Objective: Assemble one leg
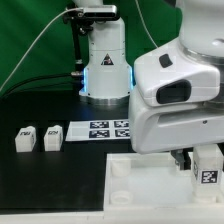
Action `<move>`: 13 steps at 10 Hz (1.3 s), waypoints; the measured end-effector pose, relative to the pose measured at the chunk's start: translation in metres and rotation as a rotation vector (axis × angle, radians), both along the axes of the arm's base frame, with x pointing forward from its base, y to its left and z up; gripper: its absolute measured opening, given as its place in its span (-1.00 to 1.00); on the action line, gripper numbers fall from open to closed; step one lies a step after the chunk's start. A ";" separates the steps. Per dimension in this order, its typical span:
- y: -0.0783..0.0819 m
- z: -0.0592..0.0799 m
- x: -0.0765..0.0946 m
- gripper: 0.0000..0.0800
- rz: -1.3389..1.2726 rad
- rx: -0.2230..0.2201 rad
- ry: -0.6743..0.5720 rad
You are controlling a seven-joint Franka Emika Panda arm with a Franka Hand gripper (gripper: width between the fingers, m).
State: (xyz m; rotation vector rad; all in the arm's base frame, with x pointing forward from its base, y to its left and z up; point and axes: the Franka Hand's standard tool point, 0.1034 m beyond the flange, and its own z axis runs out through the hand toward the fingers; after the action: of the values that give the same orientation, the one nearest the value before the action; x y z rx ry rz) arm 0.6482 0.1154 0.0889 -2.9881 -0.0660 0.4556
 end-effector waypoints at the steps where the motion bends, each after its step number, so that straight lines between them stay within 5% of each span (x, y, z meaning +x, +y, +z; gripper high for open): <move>1: 0.000 -0.003 -0.001 0.62 -0.001 -0.001 -0.004; 3: 0.001 -0.003 0.001 0.62 -0.006 -0.001 -0.017; 6: 0.000 -0.004 0.001 -0.27 -0.006 -0.002 -0.016; 10: -0.001 -0.004 0.003 -0.27 -0.088 -0.022 -0.036; 13: -0.008 -0.004 0.000 -0.26 -0.532 -0.114 -0.048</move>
Offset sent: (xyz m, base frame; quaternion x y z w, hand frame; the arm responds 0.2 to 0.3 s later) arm 0.0000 0.0000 0.0000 0.0000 0.0000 0.0000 1.0000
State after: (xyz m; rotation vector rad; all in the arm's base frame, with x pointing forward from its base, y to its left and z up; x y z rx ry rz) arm 0.6479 0.1078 0.0848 -2.9491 0.7517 0.3276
